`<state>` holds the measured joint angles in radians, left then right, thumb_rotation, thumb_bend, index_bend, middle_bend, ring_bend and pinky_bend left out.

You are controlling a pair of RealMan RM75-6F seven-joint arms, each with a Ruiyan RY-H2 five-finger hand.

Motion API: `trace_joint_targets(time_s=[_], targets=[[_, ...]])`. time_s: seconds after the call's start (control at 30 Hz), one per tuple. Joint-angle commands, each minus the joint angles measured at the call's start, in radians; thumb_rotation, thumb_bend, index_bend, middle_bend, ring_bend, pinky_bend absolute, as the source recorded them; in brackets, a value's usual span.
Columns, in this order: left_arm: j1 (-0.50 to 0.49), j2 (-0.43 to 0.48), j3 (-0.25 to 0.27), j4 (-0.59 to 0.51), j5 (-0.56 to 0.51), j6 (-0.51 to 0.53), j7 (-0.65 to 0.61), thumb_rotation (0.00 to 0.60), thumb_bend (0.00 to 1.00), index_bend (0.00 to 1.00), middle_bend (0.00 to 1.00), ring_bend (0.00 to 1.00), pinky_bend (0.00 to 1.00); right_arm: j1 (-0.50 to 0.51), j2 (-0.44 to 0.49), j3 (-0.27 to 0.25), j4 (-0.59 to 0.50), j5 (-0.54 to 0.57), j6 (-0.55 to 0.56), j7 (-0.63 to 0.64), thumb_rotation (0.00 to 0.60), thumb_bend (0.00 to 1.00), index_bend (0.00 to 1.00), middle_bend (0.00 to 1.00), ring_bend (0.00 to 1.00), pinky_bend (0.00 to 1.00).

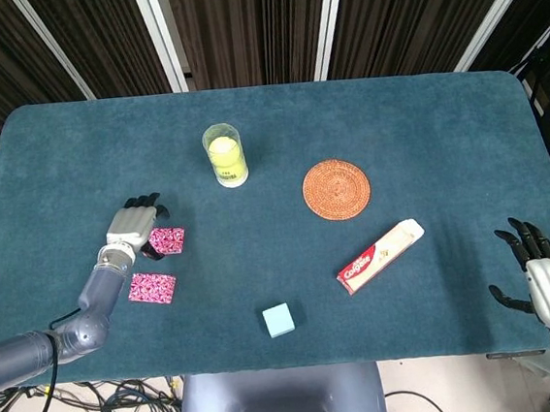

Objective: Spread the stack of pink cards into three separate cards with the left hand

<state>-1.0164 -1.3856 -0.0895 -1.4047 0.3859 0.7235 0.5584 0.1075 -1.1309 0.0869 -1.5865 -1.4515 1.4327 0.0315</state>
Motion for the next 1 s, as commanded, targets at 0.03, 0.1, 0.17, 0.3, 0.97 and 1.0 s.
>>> trace_joint_targets(time_s=[0.03,0.1,0.17,0.3,0.97,1.0], targets=[[-0.006,-0.007,0.006,0.004,-0.002,0.003,0.003,0.600,0.13,0.36,0.09,0.00,0.00,0.000,0.001,0.001,0.000,0.001,0.000,0.003,0.600,0.21,0.17,0.04,0.05,0.19],[-0.010,-0.012,0.010,0.004,-0.003,0.006,0.004,0.600,0.14,0.37,0.09,0.00,0.00,0.002,0.002,0.003,0.001,0.003,-0.003,0.006,0.600,0.21,0.17,0.04,0.05,0.19],[-0.014,-0.014,0.013,0.003,-0.005,0.008,0.003,0.600,0.16,0.39,0.09,0.00,0.00,0.003,0.003,0.003,0.001,0.003,-0.004,0.007,0.600,0.21,0.17,0.04,0.05,0.19],[-0.022,-0.018,0.025,0.004,-0.018,0.015,0.010,0.600,0.18,0.40,0.10,0.00,0.00,0.002,0.004,0.003,0.002,0.003,-0.003,0.013,0.600,0.22,0.17,0.04,0.05,0.19],[-0.047,-0.037,0.045,0.022,-0.053,0.016,0.014,0.600,0.23,0.43,0.11,0.00,0.00,0.004,0.005,0.002,0.007,0.005,-0.010,0.016,0.600,0.21,0.17,0.04,0.05,0.19],[-0.047,-0.038,0.045,0.023,-0.054,0.017,0.013,0.600,0.22,0.43,0.11,0.00,0.00,0.004,0.005,0.002,0.007,0.006,-0.010,0.015,0.600,0.21,0.17,0.04,0.05,0.19]])
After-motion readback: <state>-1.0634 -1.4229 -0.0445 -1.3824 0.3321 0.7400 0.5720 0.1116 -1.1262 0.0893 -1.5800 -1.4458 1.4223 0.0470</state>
